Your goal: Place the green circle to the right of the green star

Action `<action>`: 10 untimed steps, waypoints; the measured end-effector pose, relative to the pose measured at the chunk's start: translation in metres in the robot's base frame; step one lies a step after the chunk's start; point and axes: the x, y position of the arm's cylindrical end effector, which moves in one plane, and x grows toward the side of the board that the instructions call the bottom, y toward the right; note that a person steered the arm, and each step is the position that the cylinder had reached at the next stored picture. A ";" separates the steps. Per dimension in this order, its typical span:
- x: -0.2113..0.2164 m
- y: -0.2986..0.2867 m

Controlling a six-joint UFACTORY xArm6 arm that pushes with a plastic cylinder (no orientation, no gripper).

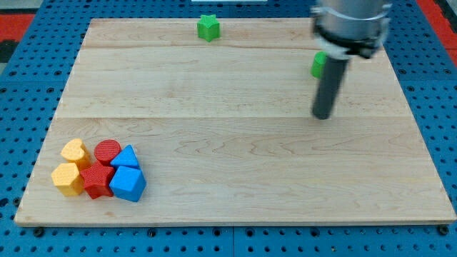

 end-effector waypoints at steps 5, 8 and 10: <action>-0.122 -0.074; -0.152 -0.023; -0.207 -0.148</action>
